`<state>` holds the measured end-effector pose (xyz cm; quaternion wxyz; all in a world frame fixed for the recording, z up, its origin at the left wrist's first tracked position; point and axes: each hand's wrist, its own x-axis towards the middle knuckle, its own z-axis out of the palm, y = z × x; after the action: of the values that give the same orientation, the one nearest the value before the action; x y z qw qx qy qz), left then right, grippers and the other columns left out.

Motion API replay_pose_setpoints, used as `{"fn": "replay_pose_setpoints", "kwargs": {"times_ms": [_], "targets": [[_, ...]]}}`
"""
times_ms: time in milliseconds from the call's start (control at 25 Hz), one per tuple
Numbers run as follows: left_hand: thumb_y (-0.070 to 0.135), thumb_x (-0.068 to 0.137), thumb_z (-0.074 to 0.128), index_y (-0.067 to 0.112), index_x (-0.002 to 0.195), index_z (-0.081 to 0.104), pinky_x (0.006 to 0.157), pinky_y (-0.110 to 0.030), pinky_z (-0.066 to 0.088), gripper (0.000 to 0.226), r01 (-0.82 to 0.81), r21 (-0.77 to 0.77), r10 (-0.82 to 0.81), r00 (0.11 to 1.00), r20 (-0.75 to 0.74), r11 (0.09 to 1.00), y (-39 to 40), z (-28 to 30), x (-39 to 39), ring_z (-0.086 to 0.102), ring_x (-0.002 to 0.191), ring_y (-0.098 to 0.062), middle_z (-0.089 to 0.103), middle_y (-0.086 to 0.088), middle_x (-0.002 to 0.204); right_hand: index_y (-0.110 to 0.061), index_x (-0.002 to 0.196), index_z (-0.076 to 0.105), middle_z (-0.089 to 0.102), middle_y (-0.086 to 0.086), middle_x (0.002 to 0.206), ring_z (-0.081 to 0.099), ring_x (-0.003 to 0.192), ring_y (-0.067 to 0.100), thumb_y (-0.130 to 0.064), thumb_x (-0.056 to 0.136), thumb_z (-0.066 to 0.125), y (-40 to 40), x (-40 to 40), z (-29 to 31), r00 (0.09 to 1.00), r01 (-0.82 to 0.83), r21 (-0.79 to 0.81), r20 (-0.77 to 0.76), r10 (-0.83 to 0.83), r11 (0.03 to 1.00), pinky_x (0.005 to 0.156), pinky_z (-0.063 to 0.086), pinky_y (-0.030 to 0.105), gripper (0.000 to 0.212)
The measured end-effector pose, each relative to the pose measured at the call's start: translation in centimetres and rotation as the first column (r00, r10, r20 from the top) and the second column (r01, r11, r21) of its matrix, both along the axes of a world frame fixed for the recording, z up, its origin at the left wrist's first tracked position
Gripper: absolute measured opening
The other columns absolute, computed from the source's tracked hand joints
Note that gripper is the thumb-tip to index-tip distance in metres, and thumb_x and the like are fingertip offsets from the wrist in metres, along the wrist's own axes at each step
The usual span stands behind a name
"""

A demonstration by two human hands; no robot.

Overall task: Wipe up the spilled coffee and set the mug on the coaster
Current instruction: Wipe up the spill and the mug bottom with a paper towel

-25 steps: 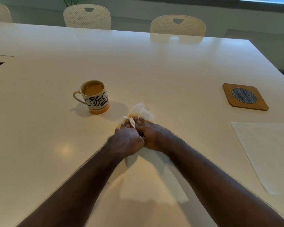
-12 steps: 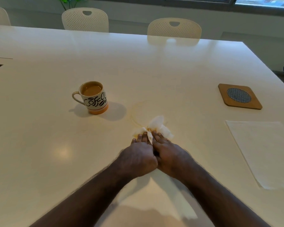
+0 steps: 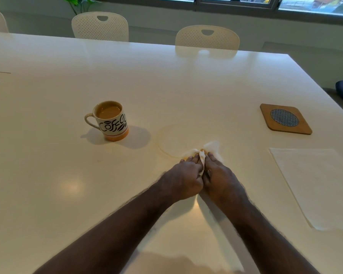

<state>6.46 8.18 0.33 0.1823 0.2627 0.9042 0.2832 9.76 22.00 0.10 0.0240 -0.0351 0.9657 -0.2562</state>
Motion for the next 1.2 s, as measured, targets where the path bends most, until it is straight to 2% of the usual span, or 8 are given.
{"fn": "replay_pose_setpoints", "kwargs": {"times_ms": [280, 400, 520, 640, 800, 920, 1080, 1200], "targets": [[0.016, 0.087, 0.056, 0.014, 0.128, 0.061, 0.094, 0.0, 0.03, 0.041, -0.304, 0.344, 0.379, 0.908, -0.177, 0.888, -1.6, -0.9, -0.3, 0.054, 0.12, -0.007, 0.061, 0.001, 0.134, -0.016, 0.155, 0.017, 0.015, 0.014, 0.162, 0.023, 0.147, 0.03, -0.036, 0.101, 0.037, -1.6, -1.3, -0.3, 0.988, 0.152, 0.136, 0.006, -0.154, 0.979, 0.106, 0.042, 0.043, 0.061], [0.02, 0.084, 0.057, 0.019, 0.119, 0.063, 0.092, -0.004, 0.033, 0.036, -0.328, 0.384, 0.445, 0.853, -0.271, 0.863, -3.2, -0.7, -0.2, 0.053, 0.11, -0.001, 0.061, 0.005, 0.125, -0.015, 0.152, 0.025, 0.025, 0.013, 0.159, 0.034, 0.143, 0.027, -0.031, 0.102, 0.038, -2.5, -2.4, -0.4, 0.987, 0.159, 0.166, -0.052, -0.152, 0.973, 0.102, 0.047, 0.04, 0.054], [0.035, 0.084, 0.048, 0.025, 0.129, 0.055, 0.11, -0.034, 0.033, 0.047, -0.45, 0.222, 0.501, 0.792, -0.349, 0.865, -6.0, -1.2, -0.2, 0.044, 0.129, -0.01, 0.051, 0.004, 0.14, -0.015, 0.152, 0.027, 0.027, 0.012, 0.159, 0.032, 0.144, 0.024, -0.023, 0.101, 0.039, -3.5, -3.2, -0.7, 0.994, 0.101, 0.183, -0.067, -0.091, 0.978, 0.105, 0.043, 0.038, 0.052], [0.051, 0.087, 0.029, 0.029, 0.15, 0.026, 0.116, -0.055, 0.007, 0.067, -0.565, -0.134, 0.496, 0.797, -0.345, 0.814, -9.6, -2.7, 0.1, 0.009, 0.149, -0.024, 0.014, 0.001, 0.163, -0.012, 0.153, 0.022, 0.018, 0.01, 0.162, 0.019, 0.149, 0.023, -0.031, 0.097, 0.038, -4.3, -3.2, -0.9, 1.0, 0.021, 0.097, 0.01, -0.022, 0.995, 0.114, 0.03, 0.038, 0.061], [0.059, 0.09, 0.011, 0.031, 0.154, 0.001, 0.116, -0.061, -0.003, 0.071, -0.569, -0.293, 0.474, 0.814, -0.336, 0.769, -11.9, -4.8, 1.0, -0.008, 0.15, -0.026, -0.01, 0.0, 0.163, -0.011, 0.153, 0.02, 0.014, 0.006, 0.162, 0.011, 0.15, 0.021, -0.033, 0.101, 0.04, -4.4, -3.3, -1.1, 0.996, -0.076, 0.068, 0.041, 0.074, 0.995, 0.119, 0.017, 0.033, 0.061], [0.061, 0.09, 0.003, 0.031, 0.153, -0.007, 0.115, -0.061, -0.007, 0.071, -0.574, -0.302, 0.46, 0.806, -0.373, 0.761, -11.8, -5.5, 1.2, -0.012, 0.149, -0.025, -0.016, 0.002, 0.161, -0.013, 0.15, 0.032, 0.025, 0.003, 0.159, 0.022, 0.148, 0.016, -0.018, 0.102, 0.041, -4.2, -3.5, -1.3, 0.996, -0.077, 0.071, -0.031, 0.079, 0.994, 0.117, 0.021, 0.029, 0.049], [0.063, 0.088, -0.002, 0.032, 0.152, -0.011, 0.115, -0.061, -0.007, 0.072, -0.578, -0.305, 0.452, 0.8, -0.395, 0.757, -11.8, -5.7, 1.2, -0.013, 0.149, -0.026, -0.018, 0.001, 0.16, -0.009, 0.14, 0.05, 0.048, 0.008, 0.146, 0.047, 0.134, 0.016, -0.006, 0.096, 0.045, -1.5, -5.4, 0.0, 0.974, 0.11, -0.033, -0.196, -0.114, 0.993, 0.109, 0.027, 0.018, 0.044], [0.062, 0.088, -0.001, 0.031, 0.153, -0.01, 0.115, -0.061, -0.006, 0.072, -0.58, -0.311, 0.45, 0.799, -0.399, 0.753, -11.7, -5.7, 1.1, -0.013, 0.149, -0.026, -0.017, 0.0, 0.161, -0.001, 0.135, 0.054, 0.052, 0.017, 0.141, 0.05, 0.132, 0.023, -0.008, 0.097, 0.047, 1.6, -8.4, 0.7, 0.924, 0.219, -0.085, -0.302, -0.235, 0.972, 0.111, 0.03, 0.023, 0.039]]}}
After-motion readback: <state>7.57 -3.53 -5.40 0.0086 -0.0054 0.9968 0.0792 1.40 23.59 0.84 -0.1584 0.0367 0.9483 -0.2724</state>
